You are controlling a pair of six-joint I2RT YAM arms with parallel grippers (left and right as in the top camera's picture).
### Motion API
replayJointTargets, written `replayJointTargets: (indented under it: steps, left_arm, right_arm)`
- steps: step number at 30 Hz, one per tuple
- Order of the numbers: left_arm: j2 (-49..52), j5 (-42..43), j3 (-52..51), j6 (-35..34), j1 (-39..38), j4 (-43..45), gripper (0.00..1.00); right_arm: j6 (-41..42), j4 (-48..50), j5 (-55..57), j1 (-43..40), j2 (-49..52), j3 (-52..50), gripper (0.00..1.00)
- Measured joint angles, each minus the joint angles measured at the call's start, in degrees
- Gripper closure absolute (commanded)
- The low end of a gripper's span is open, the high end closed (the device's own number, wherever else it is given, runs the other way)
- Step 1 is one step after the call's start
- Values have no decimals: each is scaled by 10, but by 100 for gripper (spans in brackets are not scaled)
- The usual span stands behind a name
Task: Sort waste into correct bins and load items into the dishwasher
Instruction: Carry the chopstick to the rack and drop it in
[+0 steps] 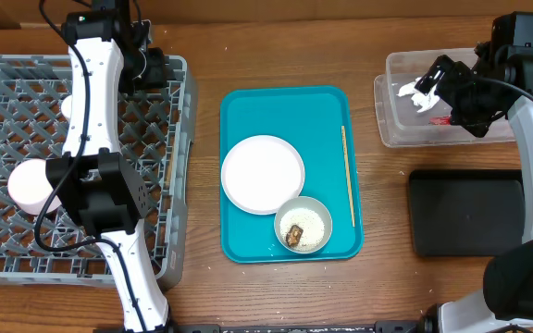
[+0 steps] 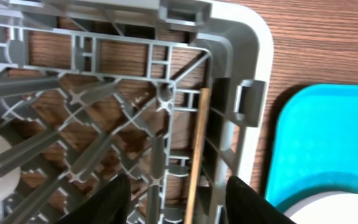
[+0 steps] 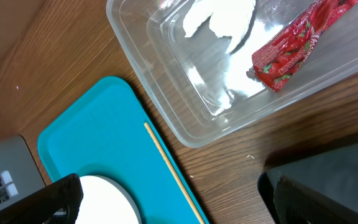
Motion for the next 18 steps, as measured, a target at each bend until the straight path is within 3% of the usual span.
replayJointTargets:
  steps: [10, 15, 18]
  left_arm:
    - [0, 156, 38, 0, -1, -58, 56]
    - [-5, 203, 118, -11, -18, -100, 45]
    - [-22, 216, 138, -25, -53, -103, 27]
  right_arm:
    - [0, 0, 0, 0, 0, 0, 0]
    - [0, 0, 0, 0, 0, 0, 0]
    - [0, 0, 0, 0, 0, 0, 0]
